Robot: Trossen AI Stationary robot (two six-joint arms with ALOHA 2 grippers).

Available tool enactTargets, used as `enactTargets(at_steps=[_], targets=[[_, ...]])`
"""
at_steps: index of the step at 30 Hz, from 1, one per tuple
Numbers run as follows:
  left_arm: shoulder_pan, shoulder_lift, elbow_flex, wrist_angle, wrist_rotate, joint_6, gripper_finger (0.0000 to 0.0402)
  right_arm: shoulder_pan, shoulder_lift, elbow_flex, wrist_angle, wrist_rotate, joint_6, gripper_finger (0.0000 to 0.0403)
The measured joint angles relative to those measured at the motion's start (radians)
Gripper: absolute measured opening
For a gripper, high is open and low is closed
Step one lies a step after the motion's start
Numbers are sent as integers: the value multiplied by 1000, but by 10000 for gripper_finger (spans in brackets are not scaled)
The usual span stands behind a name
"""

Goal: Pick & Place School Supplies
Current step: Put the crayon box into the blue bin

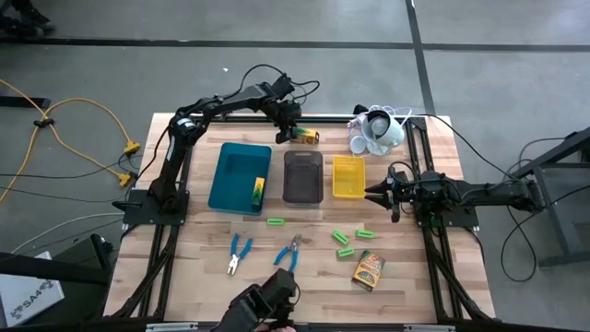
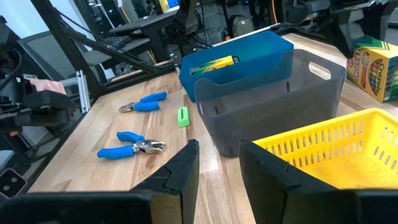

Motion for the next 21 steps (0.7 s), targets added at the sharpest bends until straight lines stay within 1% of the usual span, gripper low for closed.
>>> enactTargets(at_steps=[3,5,16,18,21], targets=[[0,0,0,4,0,-1,220,0,0,0,0,0,0,106],[0,0,0,5,0,-2,209,0,0,0,0,0,0,106],[0,-1,0,5,6,-18,124,0,0,0,0,0,0,106],[0,-1,0,5,9,-21,115,0,0,0,0,0,0,106],[0,-1,0,5,10,-29,112,0,0,0,0,0,0,106]])
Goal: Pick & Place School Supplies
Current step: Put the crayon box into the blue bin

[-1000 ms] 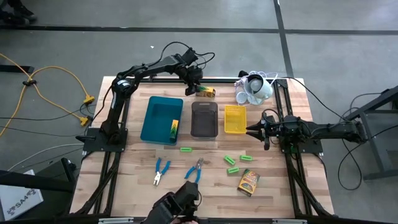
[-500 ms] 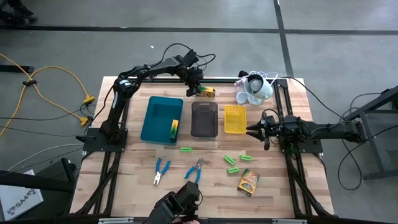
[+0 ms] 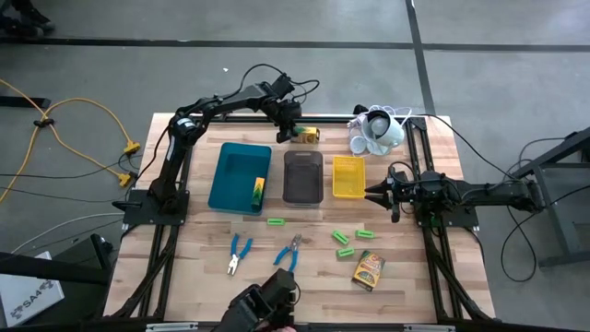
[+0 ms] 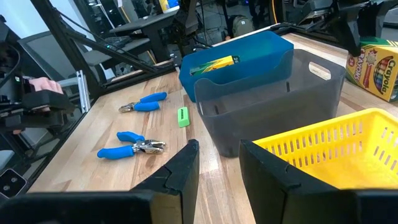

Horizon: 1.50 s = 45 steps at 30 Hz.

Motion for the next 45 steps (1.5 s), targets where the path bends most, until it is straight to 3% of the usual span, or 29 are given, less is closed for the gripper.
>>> enactTargets(at_steps=[8,15,23,33,39,45], targets=[[-3,-25,0,-4,-12,-24,114,0,0,0,0,0,0,106],[-15,-128,0,-39,-110,-87,114,0,0,0,0,0,0,106],[-48,-289,0,-264,-267,-295,114,0,0,0,0,0,0,106],[-87,-463,-4,-518,-344,-574,111,0,0,0,0,0,0,106],[-122,-579,-120,-549,-387,-719,110,0,0,0,0,0,0,106],[-157,-766,-351,-456,-438,-875,110,0,0,0,0,0,0,106]])
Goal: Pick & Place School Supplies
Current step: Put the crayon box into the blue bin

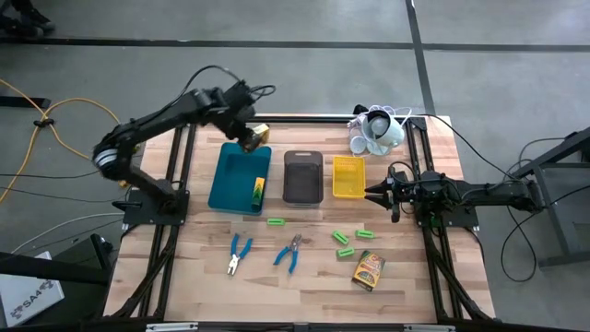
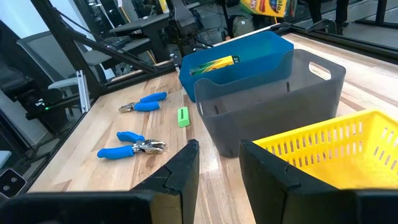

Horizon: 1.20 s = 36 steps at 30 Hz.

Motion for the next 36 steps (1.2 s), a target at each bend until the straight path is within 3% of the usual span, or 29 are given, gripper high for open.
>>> enactTargets(at_steps=[7,15,27,36], targets=[[-59,-209,-255,144,-73,-201,114,0,0,0,0,0,0,106],[-209,-327,-438,199,-202,-481,116,0,0,0,0,0,0,106],[-512,-289,-530,193,-482,-921,117,0,0,0,0,0,0,106],[-645,-170,-579,208,-544,-1153,117,0,0,0,0,0,0,106]])
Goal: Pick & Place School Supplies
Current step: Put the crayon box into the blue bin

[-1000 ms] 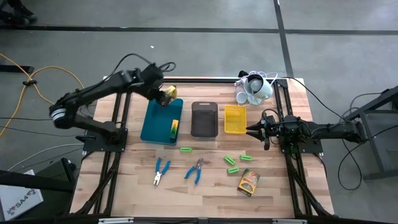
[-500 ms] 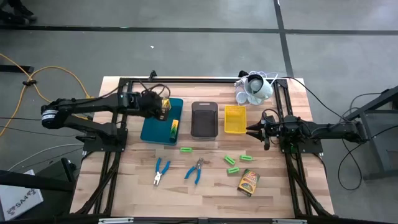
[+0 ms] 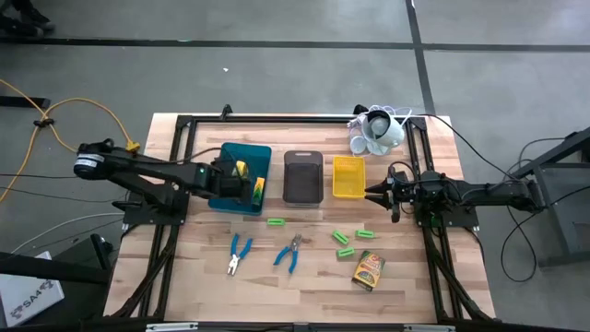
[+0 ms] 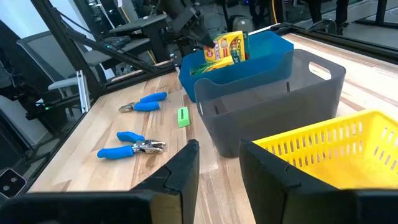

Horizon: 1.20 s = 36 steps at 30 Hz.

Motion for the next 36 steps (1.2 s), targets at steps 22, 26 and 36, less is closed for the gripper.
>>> enactTargets(at_steps=[22,26,36], targets=[[-4,152,1,166,39,6,118,0,0,0,0,0,0,106],[-4,152,1,166,46,13,128,0,0,0,0,0,0,106],[-24,138,1,166,26,11,180,0,0,0,0,0,0,106]])
